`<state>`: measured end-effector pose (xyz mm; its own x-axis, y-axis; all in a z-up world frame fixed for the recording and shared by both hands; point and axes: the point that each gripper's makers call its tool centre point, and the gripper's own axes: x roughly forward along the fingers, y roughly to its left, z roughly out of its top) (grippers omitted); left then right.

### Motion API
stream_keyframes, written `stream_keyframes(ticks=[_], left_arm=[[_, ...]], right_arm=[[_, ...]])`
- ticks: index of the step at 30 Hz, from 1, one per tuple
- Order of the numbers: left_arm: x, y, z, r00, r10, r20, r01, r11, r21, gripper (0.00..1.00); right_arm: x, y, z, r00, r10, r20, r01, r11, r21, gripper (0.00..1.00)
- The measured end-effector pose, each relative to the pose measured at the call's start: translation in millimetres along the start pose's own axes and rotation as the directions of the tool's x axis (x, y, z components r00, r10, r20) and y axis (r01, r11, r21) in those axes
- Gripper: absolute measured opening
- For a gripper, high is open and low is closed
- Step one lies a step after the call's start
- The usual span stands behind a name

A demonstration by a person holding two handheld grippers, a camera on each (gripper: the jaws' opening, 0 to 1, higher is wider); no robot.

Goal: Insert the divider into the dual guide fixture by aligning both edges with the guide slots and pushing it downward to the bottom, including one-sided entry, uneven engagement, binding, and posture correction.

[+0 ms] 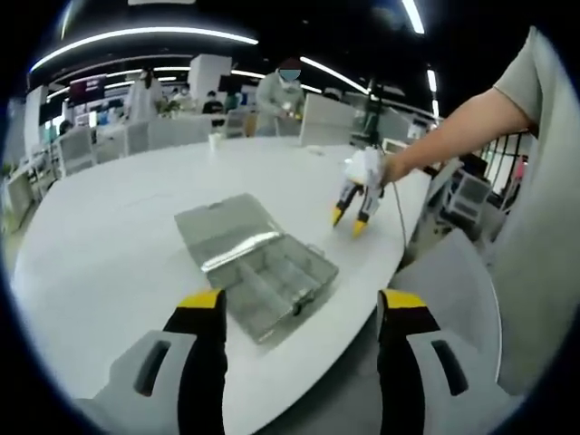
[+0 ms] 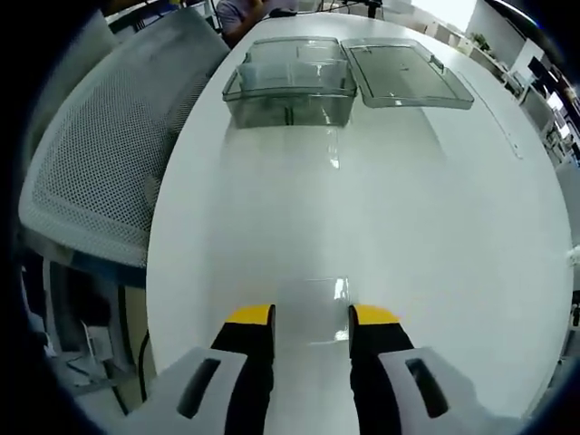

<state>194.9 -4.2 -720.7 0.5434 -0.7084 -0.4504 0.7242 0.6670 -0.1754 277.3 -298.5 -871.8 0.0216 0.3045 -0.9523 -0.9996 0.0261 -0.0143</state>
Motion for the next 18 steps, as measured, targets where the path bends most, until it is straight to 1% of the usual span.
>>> stream_keyframes(ticks=[2,4,6,14,18], left_arm=[[-0.2,-0.5,-0.1,1.000,-0.001,0.004,0.001,1.000,-0.006,0.66],[-0.3,-1.8,-0.2,1.000,-0.002,0.005,0.002,1.000,-0.007,0.66],[-0.1,-3.1,0.0,1.000,-0.003,0.005,0.003,1.000,-0.007,0.66],[1.7,-7.2,3.1,1.000,-0.008,0.014,0.008,1.000,-0.005,0.66],[2.5,-8.8,3.2,1.000,-0.011,0.015,0.011,1.000,-0.005,0.66]], right_arm=[[-0.6,0.1,0.6,1.000,-0.004,0.002,0.004,1.000,-0.006,0.28],[-1.0,1.5,1.2,1.000,-0.005,0.002,0.005,1.000,0.012,0.28],[-0.9,0.9,-0.1,1.000,-0.010,-0.004,0.010,1.000,0.012,0.28],[-3.9,2.6,4.2,1.000,-0.024,0.003,0.024,1.000,0.020,0.27],[-5.4,6.6,5.4,1.000,-0.021,0.006,0.021,1.000,0.022,0.27]])
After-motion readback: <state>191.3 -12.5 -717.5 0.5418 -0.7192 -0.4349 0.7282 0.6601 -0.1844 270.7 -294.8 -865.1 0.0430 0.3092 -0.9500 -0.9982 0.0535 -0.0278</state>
